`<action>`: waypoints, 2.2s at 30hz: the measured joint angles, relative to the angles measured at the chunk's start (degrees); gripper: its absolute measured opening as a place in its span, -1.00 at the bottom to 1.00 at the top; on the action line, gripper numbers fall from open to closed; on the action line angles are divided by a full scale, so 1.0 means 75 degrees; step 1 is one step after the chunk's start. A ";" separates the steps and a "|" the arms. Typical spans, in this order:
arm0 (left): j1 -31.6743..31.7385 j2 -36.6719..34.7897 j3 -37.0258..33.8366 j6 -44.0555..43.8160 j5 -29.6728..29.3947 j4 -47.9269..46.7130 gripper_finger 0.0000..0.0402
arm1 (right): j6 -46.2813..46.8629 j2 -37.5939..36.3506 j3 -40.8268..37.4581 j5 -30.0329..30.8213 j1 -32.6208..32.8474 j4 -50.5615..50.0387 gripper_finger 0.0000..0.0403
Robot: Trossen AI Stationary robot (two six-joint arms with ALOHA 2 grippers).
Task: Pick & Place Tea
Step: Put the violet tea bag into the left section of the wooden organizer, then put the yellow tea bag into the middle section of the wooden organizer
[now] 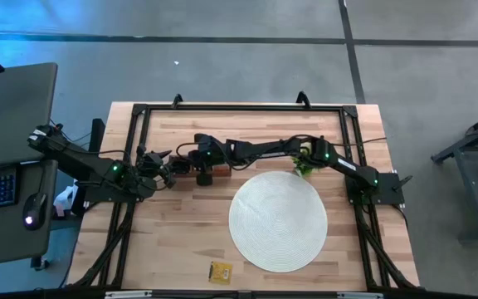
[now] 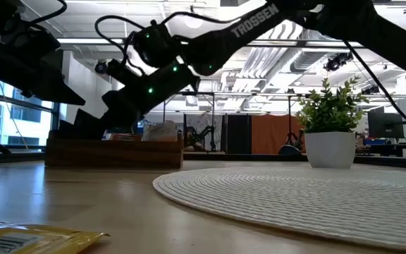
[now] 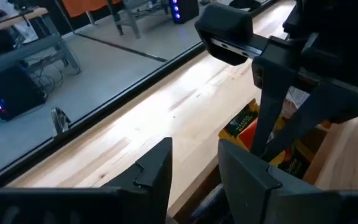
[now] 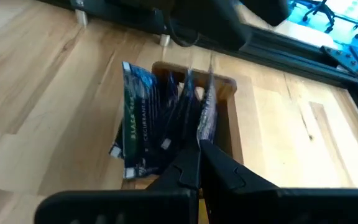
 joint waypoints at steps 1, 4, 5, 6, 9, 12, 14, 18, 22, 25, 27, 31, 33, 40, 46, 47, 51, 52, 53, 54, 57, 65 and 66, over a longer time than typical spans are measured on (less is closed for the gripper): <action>0.0000 0.0000 0.0000 -0.0035 0.0001 -0.0003 -0.37 | -0.0009 0.0044 0.0000 0.0000 0.0000 0.0119 -1.00; 0.0000 0.0000 0.0000 -0.0035 0.0023 -0.0040 -0.37 | -0.0037 0.0102 0.0000 -0.0005 -0.0037 0.0281 -1.00; 0.0000 0.0000 0.0000 -0.0035 0.0023 -0.0046 -0.37 | -0.0073 0.0102 0.0000 -0.0006 -0.0048 0.0265 -0.99; 0.0000 0.0000 0.0000 -0.0036 0.0020 -0.0043 -0.37 | -0.0125 0.0102 0.0000 -0.0009 -0.0065 0.0239 -0.99; 0.0000 0.0000 0.0000 -0.0035 -0.0017 -0.0060 -0.37 | -0.0241 0.0102 0.0000 -0.0062 -0.0116 0.0186 -0.96; 0.0000 0.0000 0.0000 -0.0037 -0.0078 -0.0061 -0.37 | -0.0257 0.0102 0.0000 -0.0064 -0.0136 0.0201 -0.88; 0.0000 0.0000 0.0000 -0.0036 -0.0083 -0.0063 -0.37 | -0.0263 0.0102 0.0000 -0.0068 -0.0134 0.0191 -0.78; 0.0000 0.0000 0.0000 -0.0035 -0.0093 -0.0060 -0.37 | -0.0151 0.0102 0.0000 -0.0057 -0.0128 0.0222 -0.54; 0.0000 0.0000 0.0000 -0.0037 -0.0085 -0.0063 -0.37 | -0.0079 0.0059 0.0000 0.0340 -0.0063 0.0312 -0.31; 0.0000 0.0000 0.0000 -0.0038 -0.0001 -0.0060 -0.37 | -0.0204 -0.0259 -0.0003 0.0852 0.0057 0.0022 -0.22; 0.0000 0.0000 0.0000 -0.0059 0.0130 -0.0060 -0.37 | -0.0218 -0.0651 0.0000 0.0945 0.0169 -0.0445 -0.19; 0.0000 0.0003 0.0000 -0.0234 0.0467 -0.0049 -0.37 | -0.0222 -0.1573 0.0005 0.0946 0.0394 -0.2001 -0.20; 0.0000 0.0003 0.0000 -0.0242 0.0720 -0.0019 -0.37 | -0.0219 -0.2055 0.0005 0.0932 0.0565 -0.2795 -0.22; 0.0000 0.0006 0.0000 -0.0165 0.1528 0.0728 -0.37 | 0.0532 -0.3025 0.0022 0.0280 0.2046 -0.5246 -0.24; 0.0000 0.0004 0.0000 0.1035 0.2783 0.2699 -0.37 | 0.1094 -0.2806 -0.0753 0.0833 0.3923 -0.5089 -0.23; 0.0000 0.0006 0.0000 0.1173 0.3113 0.3041 -0.37 | 0.1226 -0.2805 -0.1017 0.0957 0.4174 -0.4778 -0.23; 0.0000 0.0063 0.0000 0.1286 0.4375 0.4098 -0.37 | 0.2150 -0.2777 -0.2292 0.0891 0.4772 -0.2909 -0.23; -0.0002 0.0091 0.0000 0.1285 0.4603 0.4303 -0.37 | 0.2359 -0.2777 -0.2618 0.0839 0.4833 -0.2245 -0.23; -0.0003 0.0134 0.0000 0.1285 0.4797 0.4542 -0.37 | 0.2516 -0.2777 -0.2950 0.0828 0.4873 -0.1521 -0.23; -0.0003 0.0179 0.0000 0.1284 0.4978 0.4789 -0.37 | 0.2604 -0.2769 -0.3296 0.0820 0.4888 -0.0760 -0.23; -0.0003 0.0416 0.0003 0.1284 0.5451 0.5431 -0.37 | 0.2667 -0.2562 -0.4043 0.0823 0.4855 0.1063 -0.23; -0.0003 0.1303 0.0003 0.1271 0.5683 0.6401 -0.37 | 0.2736 -0.1388 -0.3502 0.0181 0.4745 0.1257 -0.23; -0.0003 0.1363 0.0003 0.1275 0.5676 0.6444 -0.37 | 0.2735 -0.1244 -0.3392 0.0125 0.4741 0.1123 -0.23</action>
